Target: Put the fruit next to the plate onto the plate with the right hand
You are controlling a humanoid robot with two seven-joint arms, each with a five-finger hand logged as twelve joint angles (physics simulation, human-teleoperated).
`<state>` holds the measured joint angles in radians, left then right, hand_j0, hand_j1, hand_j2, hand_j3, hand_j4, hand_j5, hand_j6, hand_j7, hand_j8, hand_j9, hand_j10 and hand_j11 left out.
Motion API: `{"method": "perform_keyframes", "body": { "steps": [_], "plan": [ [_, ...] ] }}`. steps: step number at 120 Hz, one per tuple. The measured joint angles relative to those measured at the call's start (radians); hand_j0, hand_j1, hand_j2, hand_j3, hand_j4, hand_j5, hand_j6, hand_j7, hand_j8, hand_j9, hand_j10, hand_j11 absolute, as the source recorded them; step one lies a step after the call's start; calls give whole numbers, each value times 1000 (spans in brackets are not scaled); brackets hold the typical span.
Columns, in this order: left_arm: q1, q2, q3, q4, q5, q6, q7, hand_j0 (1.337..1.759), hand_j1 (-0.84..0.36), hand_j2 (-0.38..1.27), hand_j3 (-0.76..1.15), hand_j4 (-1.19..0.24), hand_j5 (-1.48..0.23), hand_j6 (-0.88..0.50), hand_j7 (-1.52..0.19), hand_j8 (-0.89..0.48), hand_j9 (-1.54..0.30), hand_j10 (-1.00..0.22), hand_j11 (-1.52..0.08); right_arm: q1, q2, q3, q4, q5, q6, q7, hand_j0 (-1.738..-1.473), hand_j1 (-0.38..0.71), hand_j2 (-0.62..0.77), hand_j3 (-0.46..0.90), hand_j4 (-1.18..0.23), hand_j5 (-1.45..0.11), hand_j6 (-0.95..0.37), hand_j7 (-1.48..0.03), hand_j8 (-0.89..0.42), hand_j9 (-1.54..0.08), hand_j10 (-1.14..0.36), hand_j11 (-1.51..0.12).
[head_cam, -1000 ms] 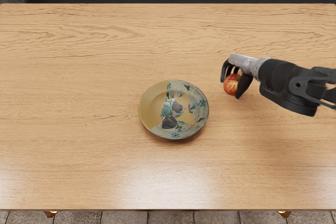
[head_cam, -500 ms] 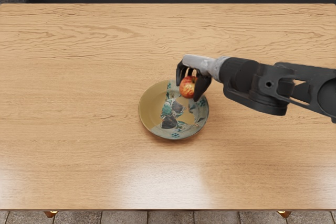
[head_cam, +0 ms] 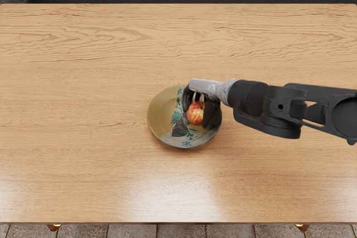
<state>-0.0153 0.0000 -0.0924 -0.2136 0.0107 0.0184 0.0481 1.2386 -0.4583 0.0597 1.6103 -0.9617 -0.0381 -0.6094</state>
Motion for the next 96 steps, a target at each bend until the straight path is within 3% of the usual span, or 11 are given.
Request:
{"method": "perform_keyframes", "body": {
  "steps": [17, 35, 48, 64, 96],
  "plan": [
    [0, 0, 0, 0, 0, 0, 0, 1658, 349, 0, 0, 0, 0, 0, 0, 0, 0, 0, 0, -13, 9, 25, -30, -1, -3, -1, -1657, -48, 90, 0, -369, -547, -259, -509, -205, -556, -325, -569],
    [0, 0, 0, 0, 0, 0, 0, 1658, 349, 0, 0, 0, 0, 0, 0, 0, 0, 0, 0, -36, -57, 127, -7, 36, 81, -1, -1658, -194, 42, 0, -187, -274, -134, -255, -108, -278, -165, -284],
    [0, 0, 0, 0, 0, 0, 0, 1658, 349, 0, 0, 0, 0, 0, 0, 0, 0, 0, 0, -128, -151, 338, 1, 145, 295, -1, -1658, -250, 24, 0, -118, -170, -87, -159, -72, -173, -105, -176],
    [0, 0, 0, 0, 0, 0, 0, 1658, 349, 0, 0, 0, 0, 0, 0, 0, 0, 0, 0, -187, -244, 506, -12, 345, 535, -1, -1658, -288, 11, 0, -70, -99, -55, -93, -46, -100, -63, -102],
    [-5, 0, -2, 0, -2, 0, -1, 1658, 349, 0, 0, 0, 0, 0, 0, 0, 0, 0, 0, -217, -410, 593, -90, 632, 640, -1, -1658, -317, 1, 0, -34, -44, -30, -43, -27, -45, -31, -45]
  ]
}}
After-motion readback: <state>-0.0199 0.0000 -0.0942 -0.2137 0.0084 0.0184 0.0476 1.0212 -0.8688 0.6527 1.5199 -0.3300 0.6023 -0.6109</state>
